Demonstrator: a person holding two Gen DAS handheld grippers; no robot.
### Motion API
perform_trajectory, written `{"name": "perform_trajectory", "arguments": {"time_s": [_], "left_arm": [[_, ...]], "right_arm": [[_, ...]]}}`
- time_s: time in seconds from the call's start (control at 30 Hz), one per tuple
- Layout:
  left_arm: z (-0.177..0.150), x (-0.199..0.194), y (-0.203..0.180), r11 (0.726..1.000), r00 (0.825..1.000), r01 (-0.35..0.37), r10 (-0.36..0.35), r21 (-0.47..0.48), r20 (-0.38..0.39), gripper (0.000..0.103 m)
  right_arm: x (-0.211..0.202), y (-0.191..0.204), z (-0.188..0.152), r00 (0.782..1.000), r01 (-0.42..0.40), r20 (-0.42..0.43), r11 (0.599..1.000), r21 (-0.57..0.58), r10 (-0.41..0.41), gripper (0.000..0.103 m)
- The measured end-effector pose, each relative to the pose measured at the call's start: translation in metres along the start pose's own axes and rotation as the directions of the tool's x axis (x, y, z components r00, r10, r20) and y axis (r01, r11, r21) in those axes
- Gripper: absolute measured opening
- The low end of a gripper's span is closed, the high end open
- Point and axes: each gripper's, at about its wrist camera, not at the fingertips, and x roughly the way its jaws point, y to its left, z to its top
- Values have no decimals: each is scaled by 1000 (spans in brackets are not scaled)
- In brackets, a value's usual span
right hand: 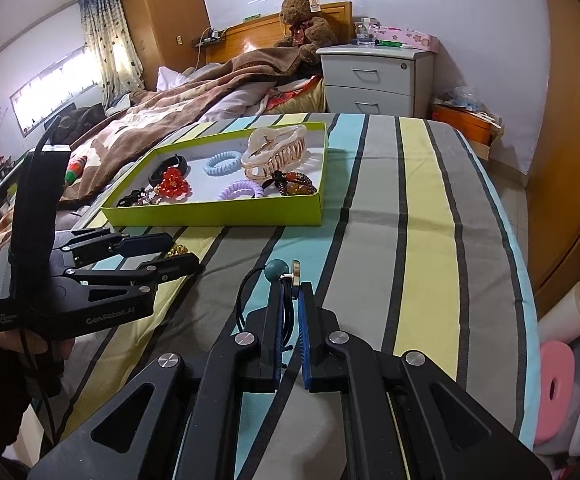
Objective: Organize jewelry
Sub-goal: 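Close the left tool on the gold bead cluster while the right tool holds the hair tie, then carry the gold beads and teal-bead hair tie into the box and open both tools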
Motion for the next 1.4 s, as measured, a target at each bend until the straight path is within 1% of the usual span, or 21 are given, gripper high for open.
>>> {"name": "perform_trajectory", "arguments": {"time_s": [0.13, 0.17, 0.23, 0.3, 0.33, 0.57, 0.77, 1.13, 1.4], "left_arm": [[1, 0, 1, 1000, 1000, -3, 3, 3, 2, 28], [1, 0, 2, 1000, 1000, -3, 3, 0, 2, 27], [1, -1, 3, 1000, 1000, 3, -3, -4, 4, 21], [1, -1, 4, 1000, 1000, 8, -8, -9, 5, 10], [1, -1, 5, 1000, 1000, 11, -11, -11, 4, 9], [1, -7, 7, 1000, 1000, 18, -18, -18, 18, 8], [5, -22, 17, 999, 998, 20, -17, -41, 54, 8], [21, -58, 54, 993, 990, 34, -18, -116, 142, 8], [31, -65, 85, 986, 986, 29, -2, -161, 165, 8]], "right_arm": [[1, 2, 0, 1000, -4, -5, 1000, 0, 4, 7], [1, 2, 0, 1000, -3, -5, 1000, 1, 3, 7], [3, 2, 0, 1000, -4, -7, 1000, 1, 4, 7], [3, 2, 0, 1000, -5, -8, 1000, 1, 5, 7], [2, 2, 0, 1000, -6, -7, 1000, 1, 6, 7], [1, 5, 3, 1000, -5, 1, 1000, -5, 5, 7], [-2, 13, 13, 1000, -9, 19, 1000, -23, 10, 7], [-6, 36, 51, 997, -36, 72, 997, -67, 41, 7], [14, 50, 90, 995, -55, 77, 994, -92, 62, 7]]}}
